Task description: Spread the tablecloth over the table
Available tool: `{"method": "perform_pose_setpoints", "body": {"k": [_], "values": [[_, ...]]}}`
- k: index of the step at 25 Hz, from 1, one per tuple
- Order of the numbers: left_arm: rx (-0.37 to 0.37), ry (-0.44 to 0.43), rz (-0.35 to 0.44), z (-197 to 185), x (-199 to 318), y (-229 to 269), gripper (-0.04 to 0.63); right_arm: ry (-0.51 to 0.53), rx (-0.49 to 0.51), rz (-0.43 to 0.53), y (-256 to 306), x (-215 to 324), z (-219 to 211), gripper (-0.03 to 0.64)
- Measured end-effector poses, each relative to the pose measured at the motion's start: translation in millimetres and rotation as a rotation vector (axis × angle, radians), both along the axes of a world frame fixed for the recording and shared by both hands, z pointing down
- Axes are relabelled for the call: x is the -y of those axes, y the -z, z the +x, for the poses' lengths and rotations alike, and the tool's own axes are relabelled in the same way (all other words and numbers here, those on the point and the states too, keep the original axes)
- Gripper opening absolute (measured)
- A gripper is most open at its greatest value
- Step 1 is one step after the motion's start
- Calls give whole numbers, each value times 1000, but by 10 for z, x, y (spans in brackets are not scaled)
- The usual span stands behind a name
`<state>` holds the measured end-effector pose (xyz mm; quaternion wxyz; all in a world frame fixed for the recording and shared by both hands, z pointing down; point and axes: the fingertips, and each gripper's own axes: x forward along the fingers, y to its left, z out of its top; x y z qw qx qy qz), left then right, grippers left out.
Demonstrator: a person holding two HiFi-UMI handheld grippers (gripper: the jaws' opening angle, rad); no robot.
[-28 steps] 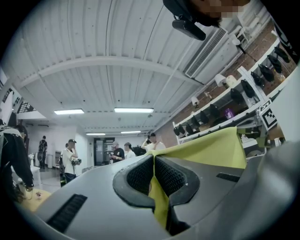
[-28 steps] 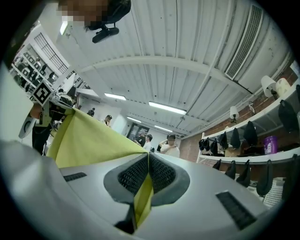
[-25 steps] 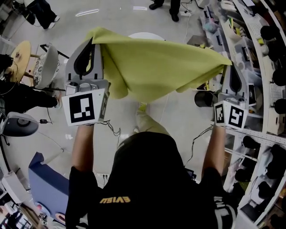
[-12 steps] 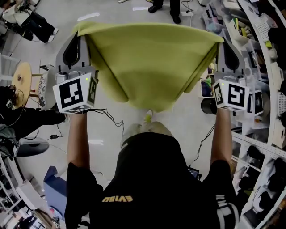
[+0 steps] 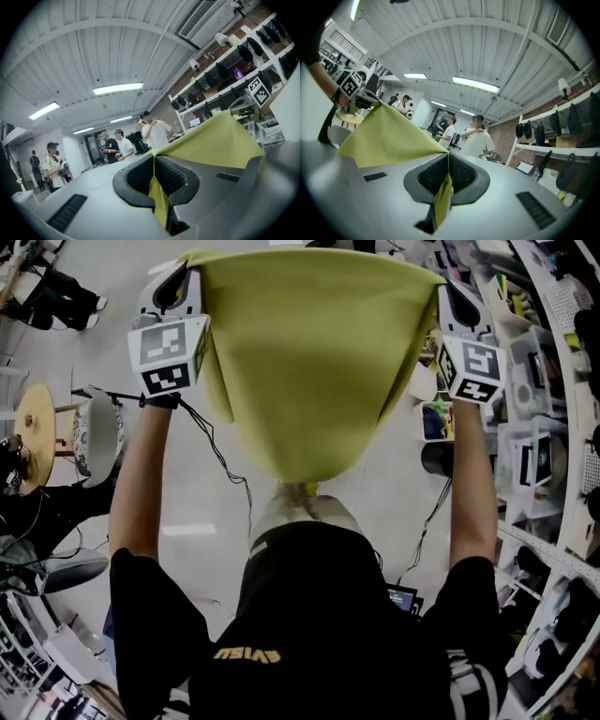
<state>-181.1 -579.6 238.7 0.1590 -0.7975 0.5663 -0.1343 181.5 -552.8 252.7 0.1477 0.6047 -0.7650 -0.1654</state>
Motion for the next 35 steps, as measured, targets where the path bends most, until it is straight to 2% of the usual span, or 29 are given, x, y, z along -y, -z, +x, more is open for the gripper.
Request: {"method": "perform_pose_setpoints", "body": {"k": [7, 14, 19, 22, 27, 32, 35], "values": [[65, -48, -95, 56, 1034, -616, 20, -79, 6, -105, -558, 910, 47, 6], [89, 12, -195, 125, 1851, -1275, 20, -72, -21, -189, -1156, 1753, 128, 6], [137, 50, -250, 37, 2411, -1781, 20, -61, -27, -266, -1689, 2396, 40, 6], [159, 62, -285, 33, 2656, -2077, 20, -70, -11, -305, -2014, 2671, 30, 6], [133, 88, -341, -22, 2948, -2577, 20, -78, -25, -358, -2507, 2988, -32, 6], [118, 133, -407, -45, 3119, -3133, 21, -94, -28, -418, -3018, 3120, -72, 6], [122, 163, -439, -58, 3144, -3414, 21, -97, 22, -448, -3287, 3126, -93, 8]]}}
